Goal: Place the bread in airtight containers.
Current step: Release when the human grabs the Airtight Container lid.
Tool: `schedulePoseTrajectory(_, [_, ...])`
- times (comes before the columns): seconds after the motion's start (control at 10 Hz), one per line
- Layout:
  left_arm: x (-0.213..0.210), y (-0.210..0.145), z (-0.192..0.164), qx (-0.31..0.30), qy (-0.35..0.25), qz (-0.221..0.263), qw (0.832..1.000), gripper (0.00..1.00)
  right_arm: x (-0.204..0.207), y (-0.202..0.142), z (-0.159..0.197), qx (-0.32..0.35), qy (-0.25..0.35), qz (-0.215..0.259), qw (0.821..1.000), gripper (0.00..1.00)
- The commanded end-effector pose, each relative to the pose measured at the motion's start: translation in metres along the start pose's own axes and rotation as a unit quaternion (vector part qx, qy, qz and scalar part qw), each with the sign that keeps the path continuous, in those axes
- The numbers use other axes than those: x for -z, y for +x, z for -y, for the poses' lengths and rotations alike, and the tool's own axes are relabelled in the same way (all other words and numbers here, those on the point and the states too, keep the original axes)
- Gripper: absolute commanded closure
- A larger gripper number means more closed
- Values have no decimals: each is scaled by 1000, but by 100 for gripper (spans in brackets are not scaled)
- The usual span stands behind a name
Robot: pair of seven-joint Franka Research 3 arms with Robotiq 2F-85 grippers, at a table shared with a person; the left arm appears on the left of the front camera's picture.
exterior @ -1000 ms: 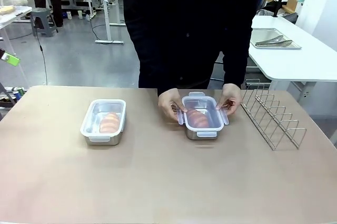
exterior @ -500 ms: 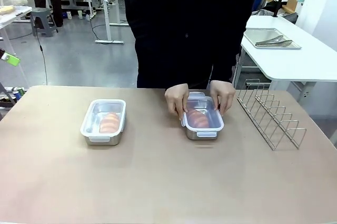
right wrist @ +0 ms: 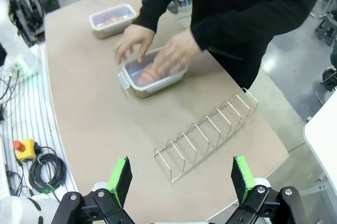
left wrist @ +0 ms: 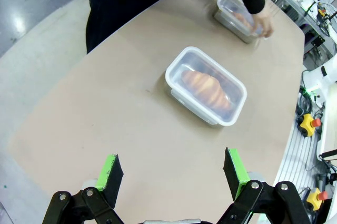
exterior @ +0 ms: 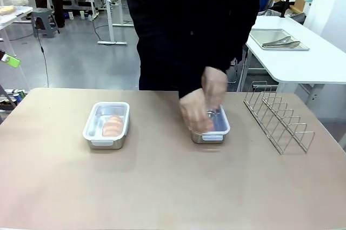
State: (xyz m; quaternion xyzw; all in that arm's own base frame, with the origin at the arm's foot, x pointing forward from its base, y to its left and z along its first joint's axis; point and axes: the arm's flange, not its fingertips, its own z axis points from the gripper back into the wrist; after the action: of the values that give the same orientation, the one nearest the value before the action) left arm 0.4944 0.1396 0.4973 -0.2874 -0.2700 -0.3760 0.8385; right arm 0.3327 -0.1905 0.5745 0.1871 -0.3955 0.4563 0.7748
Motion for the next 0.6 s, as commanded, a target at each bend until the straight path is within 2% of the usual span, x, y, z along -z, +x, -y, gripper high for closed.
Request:
schedulePoseTrajectory(0.0, [0, 1, 3, 5, -1, -5, 1000, 0, -1, 4, -1, 3, 0, 8, 1000, 0])
schedulePoseTrajectory(0.5, [0, 1, 3, 5, -1, -5, 1000, 0, -1, 4, -1, 3, 0, 8, 1000, 0])
